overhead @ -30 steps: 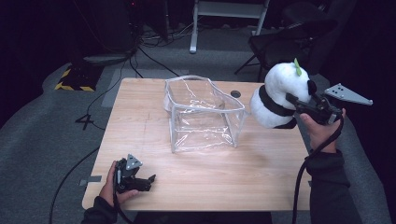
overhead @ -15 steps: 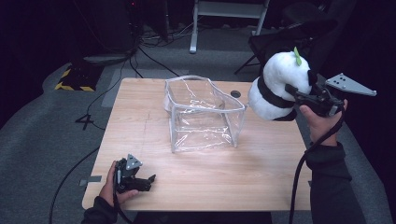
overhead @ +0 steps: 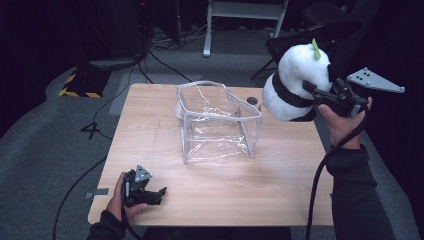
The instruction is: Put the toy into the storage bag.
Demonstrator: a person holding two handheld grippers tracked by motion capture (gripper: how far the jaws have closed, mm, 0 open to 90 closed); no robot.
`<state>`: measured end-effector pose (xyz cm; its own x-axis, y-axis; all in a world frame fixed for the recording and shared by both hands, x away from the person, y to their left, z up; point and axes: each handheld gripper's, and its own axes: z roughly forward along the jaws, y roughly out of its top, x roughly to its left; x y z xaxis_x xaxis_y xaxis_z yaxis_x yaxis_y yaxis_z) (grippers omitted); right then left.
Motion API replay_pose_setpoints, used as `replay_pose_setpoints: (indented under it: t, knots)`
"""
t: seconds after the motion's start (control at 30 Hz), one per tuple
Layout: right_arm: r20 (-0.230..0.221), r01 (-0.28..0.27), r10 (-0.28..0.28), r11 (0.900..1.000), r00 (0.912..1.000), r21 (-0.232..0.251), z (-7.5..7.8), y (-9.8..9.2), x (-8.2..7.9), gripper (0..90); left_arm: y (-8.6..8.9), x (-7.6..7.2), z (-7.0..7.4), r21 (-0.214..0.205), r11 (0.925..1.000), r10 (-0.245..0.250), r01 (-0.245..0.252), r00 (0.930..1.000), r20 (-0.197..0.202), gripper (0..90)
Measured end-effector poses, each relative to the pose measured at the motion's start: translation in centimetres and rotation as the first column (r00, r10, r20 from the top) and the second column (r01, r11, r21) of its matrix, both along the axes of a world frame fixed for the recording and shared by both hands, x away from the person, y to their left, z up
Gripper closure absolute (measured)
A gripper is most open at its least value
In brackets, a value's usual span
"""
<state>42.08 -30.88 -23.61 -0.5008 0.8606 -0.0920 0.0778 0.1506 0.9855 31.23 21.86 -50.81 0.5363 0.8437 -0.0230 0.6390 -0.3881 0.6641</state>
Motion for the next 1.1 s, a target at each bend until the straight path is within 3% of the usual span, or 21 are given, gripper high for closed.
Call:
replay_pose_setpoints:
  t: [0.47, 1.1]
  knots:
    - [0.039, -0.028, 0.028, 0.9996, 0.9988, -0.002, 2.4, 2.2, 0.2, 39.4, 0.0, 0.0, 0.0, 0.0, 1.0, -0.001, 0.001, 1.0, -0.001, 2.3]
    - [0.069, -0.095, 0.096, 0.9954, 0.993, -0.006, 4.2, 6.3, 0.3, 39.4, 0.0, 0.0, 0.0, -0.001, 1.0, -0.002, 0.002, 1.0, -0.001, 2.3]
